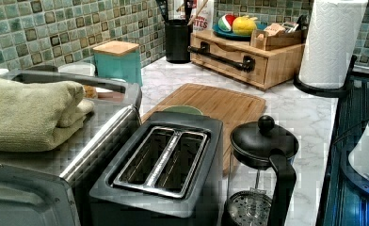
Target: Open the drawer.
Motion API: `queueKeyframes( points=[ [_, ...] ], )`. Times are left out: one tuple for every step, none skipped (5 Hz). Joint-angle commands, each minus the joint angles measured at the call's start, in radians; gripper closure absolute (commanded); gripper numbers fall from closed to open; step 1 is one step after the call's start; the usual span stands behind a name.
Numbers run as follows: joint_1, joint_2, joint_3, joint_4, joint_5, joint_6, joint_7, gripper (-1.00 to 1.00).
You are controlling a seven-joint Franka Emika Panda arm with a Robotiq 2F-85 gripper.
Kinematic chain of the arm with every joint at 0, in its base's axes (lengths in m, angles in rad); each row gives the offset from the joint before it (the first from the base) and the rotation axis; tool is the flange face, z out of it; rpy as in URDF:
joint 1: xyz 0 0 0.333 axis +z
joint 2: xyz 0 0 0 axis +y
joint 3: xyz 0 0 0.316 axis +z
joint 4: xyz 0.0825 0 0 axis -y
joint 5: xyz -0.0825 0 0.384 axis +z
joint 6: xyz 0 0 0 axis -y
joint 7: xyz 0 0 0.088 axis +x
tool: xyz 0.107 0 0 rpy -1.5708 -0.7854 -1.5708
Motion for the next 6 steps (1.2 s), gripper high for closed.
queueKeyframes(
  points=[
    [-0.002, 0.000, 0.002, 0.000, 0.000, 0.001, 0.000, -1.00],
    [-0.001, 0.000, 0.001, 0.000, 0.000, 0.001, 0.000, -1.00],
    [-0.018, -0.001, -0.020, -0.037, -0.069, 0.073, -0.046, -1.00],
    [-0.069, 0.036, -0.060, -0.023, -0.096, 0.123, -0.213, -1.00],
    [-0.096, 0.098, -0.093, 0.057, -0.110, 0.082, -0.333, -1.00],
    [-0.114, 0.162, -0.122, 0.133, -0.121, 0.065, -0.380, -1.00]
  ],
)
